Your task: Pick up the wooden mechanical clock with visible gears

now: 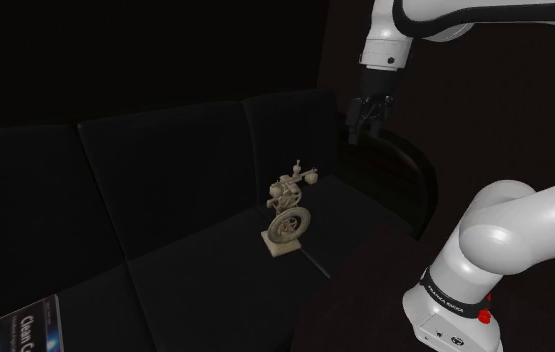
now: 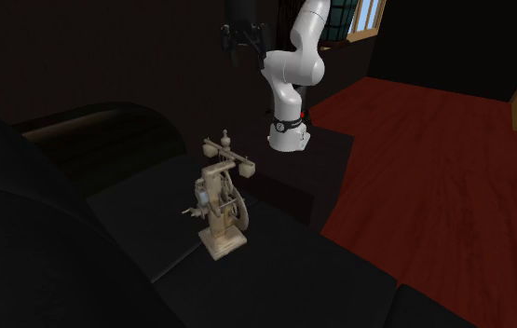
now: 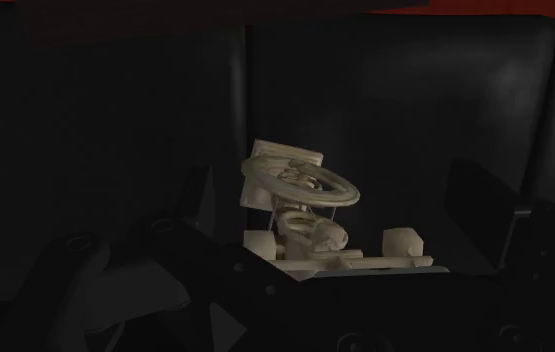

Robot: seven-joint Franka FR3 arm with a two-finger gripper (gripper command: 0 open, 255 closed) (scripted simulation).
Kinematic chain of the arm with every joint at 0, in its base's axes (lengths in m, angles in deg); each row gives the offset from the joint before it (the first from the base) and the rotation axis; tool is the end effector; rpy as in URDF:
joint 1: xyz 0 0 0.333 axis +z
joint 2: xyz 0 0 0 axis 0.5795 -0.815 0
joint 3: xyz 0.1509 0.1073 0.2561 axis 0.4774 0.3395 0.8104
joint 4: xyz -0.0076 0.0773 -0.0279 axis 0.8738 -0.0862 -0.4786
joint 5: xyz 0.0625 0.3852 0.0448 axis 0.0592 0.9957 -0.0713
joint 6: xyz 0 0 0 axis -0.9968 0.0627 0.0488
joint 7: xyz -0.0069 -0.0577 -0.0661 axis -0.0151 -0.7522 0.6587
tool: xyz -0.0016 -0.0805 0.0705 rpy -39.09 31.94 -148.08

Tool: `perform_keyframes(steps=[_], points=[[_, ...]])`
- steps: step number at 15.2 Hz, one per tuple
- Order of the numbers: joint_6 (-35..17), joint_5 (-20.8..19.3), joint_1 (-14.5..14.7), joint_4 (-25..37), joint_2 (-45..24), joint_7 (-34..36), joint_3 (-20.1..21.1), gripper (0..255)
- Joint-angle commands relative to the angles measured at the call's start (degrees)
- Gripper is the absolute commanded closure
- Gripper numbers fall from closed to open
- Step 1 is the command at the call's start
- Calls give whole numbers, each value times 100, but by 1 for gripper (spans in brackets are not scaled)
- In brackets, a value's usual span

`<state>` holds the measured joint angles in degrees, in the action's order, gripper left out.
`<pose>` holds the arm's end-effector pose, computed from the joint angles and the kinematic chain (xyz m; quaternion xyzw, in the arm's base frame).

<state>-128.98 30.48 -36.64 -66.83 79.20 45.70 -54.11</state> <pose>0.3144 0.0061 0.5524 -0.9978 0.0447 0.0333 0.0351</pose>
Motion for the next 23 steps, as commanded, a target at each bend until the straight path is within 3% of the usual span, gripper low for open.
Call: perform_keyframes(steps=[1,11,23], points=[[0,0,0,0,0,0,0,0],[-1795,-3,-154,134,-1914,995,555,0],[-3169,-633,-326,1326,-4560,2345,840,0]])
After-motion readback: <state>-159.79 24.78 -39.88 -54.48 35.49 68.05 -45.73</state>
